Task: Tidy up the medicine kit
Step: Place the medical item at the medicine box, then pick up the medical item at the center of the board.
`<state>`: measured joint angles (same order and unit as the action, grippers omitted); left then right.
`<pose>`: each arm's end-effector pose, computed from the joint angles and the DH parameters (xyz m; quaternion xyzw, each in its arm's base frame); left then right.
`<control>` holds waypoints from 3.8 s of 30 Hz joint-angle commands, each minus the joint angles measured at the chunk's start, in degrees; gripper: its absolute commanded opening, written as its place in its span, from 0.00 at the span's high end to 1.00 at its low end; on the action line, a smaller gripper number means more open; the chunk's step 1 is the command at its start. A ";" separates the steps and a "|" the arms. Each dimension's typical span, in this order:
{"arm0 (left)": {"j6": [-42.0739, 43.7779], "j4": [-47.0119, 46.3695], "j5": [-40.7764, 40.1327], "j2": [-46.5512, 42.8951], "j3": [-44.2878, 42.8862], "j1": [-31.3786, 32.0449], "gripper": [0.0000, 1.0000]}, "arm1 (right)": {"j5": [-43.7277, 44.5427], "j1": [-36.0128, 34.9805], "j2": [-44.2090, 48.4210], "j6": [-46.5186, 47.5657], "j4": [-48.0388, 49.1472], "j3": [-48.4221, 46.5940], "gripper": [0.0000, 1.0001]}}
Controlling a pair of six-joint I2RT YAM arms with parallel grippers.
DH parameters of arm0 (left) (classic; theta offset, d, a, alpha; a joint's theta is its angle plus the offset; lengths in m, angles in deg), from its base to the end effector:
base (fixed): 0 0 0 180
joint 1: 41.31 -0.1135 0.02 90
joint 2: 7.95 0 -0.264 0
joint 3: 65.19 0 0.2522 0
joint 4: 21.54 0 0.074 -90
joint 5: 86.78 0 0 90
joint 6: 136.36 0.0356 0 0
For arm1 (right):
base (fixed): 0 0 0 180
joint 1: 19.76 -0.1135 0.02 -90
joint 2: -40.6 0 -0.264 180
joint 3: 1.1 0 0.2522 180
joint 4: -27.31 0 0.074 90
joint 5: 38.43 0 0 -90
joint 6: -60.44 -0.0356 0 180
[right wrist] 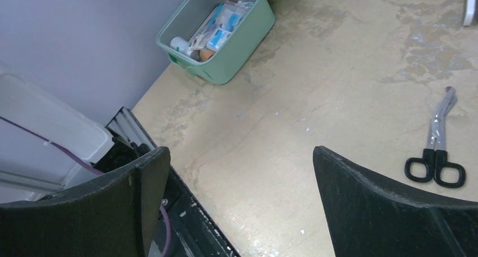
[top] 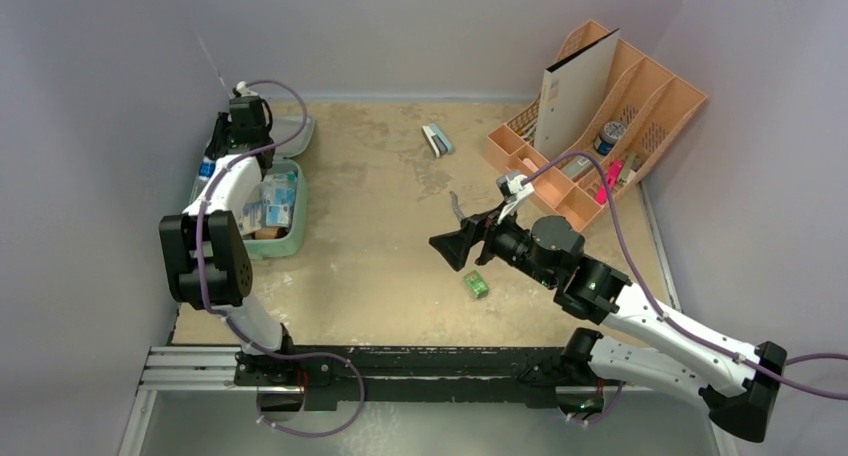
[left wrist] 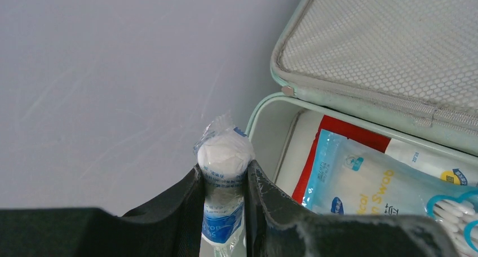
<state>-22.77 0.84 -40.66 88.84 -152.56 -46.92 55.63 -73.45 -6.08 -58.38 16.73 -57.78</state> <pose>0.3805 0.0622 0.2819 -0.0528 0.8289 0.4296 0.3543 0.1185 0.1571 0.3483 -0.1286 0.6989 0.4447 0.5452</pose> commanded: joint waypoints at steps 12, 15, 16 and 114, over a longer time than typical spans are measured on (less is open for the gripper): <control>-10.41 3.14 -1.88 13.50 -1.83 -2.75 0.80 | 3.77 -0.24 -0.04 3.09 -0.10 -1.37 0.01; -11.25 2.80 -1.81 14.20 -1.43 -4.17 0.80 | 4.77 -0.22 0.48 3.48 -0.44 -0.99 0.01; -11.43 2.59 -1.40 14.21 -1.25 -4.70 0.80 | 4.99 -0.20 0.68 3.60 -0.53 -0.88 0.01; -40.65 24.07 83.18 -44.30 25.79 3.71 0.39 | 0.17 7.02 -40.89 -0.23 -33.60 -8.90 0.31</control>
<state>-64.75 25.80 42.94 45.91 -126.18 -43.60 54.45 -65.51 -47.14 -58.07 -14.87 -64.77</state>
